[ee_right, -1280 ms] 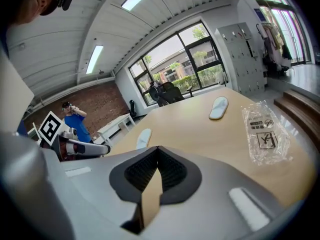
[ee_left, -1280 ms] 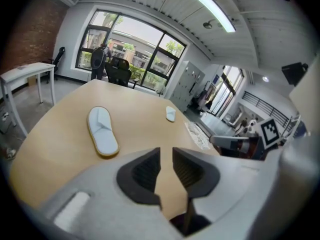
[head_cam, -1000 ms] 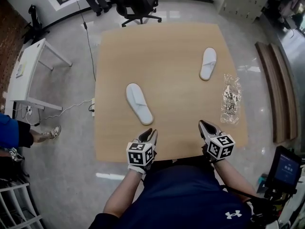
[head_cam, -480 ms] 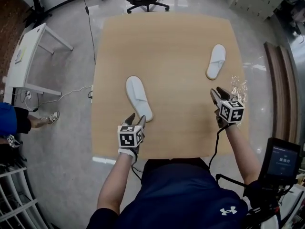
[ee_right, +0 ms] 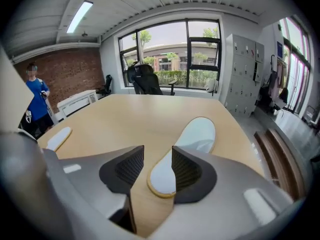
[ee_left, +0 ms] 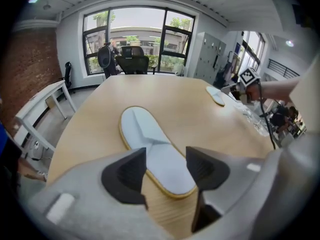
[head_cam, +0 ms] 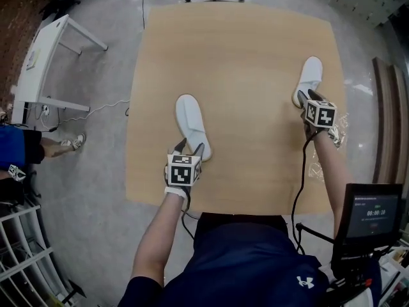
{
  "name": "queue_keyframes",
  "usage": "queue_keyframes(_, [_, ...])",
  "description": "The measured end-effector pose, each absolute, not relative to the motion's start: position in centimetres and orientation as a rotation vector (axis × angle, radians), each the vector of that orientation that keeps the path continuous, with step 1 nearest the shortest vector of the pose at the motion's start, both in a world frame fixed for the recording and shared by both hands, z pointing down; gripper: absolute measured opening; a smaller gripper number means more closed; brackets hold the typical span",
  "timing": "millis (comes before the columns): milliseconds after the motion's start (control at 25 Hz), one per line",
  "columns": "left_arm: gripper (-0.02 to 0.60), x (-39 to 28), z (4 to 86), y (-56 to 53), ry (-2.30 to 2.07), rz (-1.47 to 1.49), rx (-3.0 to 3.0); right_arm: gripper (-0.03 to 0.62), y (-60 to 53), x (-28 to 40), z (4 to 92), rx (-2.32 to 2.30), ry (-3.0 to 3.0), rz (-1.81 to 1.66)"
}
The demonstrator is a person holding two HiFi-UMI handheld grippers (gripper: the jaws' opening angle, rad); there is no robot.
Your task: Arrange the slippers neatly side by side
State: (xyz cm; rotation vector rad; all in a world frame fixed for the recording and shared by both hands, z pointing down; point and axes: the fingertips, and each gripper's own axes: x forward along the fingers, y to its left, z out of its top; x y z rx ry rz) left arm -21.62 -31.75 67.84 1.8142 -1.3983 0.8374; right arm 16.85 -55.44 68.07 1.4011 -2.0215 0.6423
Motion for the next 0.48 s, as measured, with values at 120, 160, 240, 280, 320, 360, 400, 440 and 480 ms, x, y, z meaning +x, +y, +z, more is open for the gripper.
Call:
queue_keyframes(120, [0.249, -21.3, 68.4, -31.6, -1.400, 0.861, 1.794, 0.176, -57.4, 17.9, 69.3, 1.383, -1.962, 0.573])
queue_keyframes(160, [0.249, -21.3, 68.5, -31.5, -1.401, 0.864, 1.788, 0.175, -57.8, 18.1, 69.5, 1.376, -1.948, 0.561])
queue_keyframes(240, [0.250, -21.2, 68.6, -31.4, -1.408, 0.869, 1.781, 0.175, -58.3, 18.8, 69.8, 1.378, -1.926, 0.561])
queue_keyframes(280, [0.250, -21.0, 68.7, -31.2, -1.411, 0.875, 1.780, 0.176, -58.5, 19.4, 70.0, 1.387, -1.906, 0.569])
queue_keyframes(320, [0.250, -20.8, 68.8, -31.0, -1.410, 0.881, 1.779, 0.176, -58.4, 20.1, 70.2, 1.397, -1.878, 0.578])
queue_keyframes(360, [0.250, -20.7, 69.0, -30.8, -1.409, 0.890, 1.778, 0.179, -58.3, 20.7, 70.6, 1.401, -1.851, 0.588])
queue_keyframes(400, [0.250, -20.6, 69.2, -30.6, -1.410, 0.901, 1.780, 0.183, -58.1, 21.1, 71.0, 1.398, -1.830, 0.599])
queue_keyframes(440, [0.250, -20.5, 69.3, -30.4, -1.408, 0.901, 1.782, 0.183, -57.8, 21.3, 71.5, 1.388, -1.814, 0.609])
queue_keyframes(480, [0.250, -20.3, 69.2, -30.4, -1.402, 0.888, 1.784, 0.183, -57.5, 21.4, 71.9, 1.375, -1.802, 0.616])
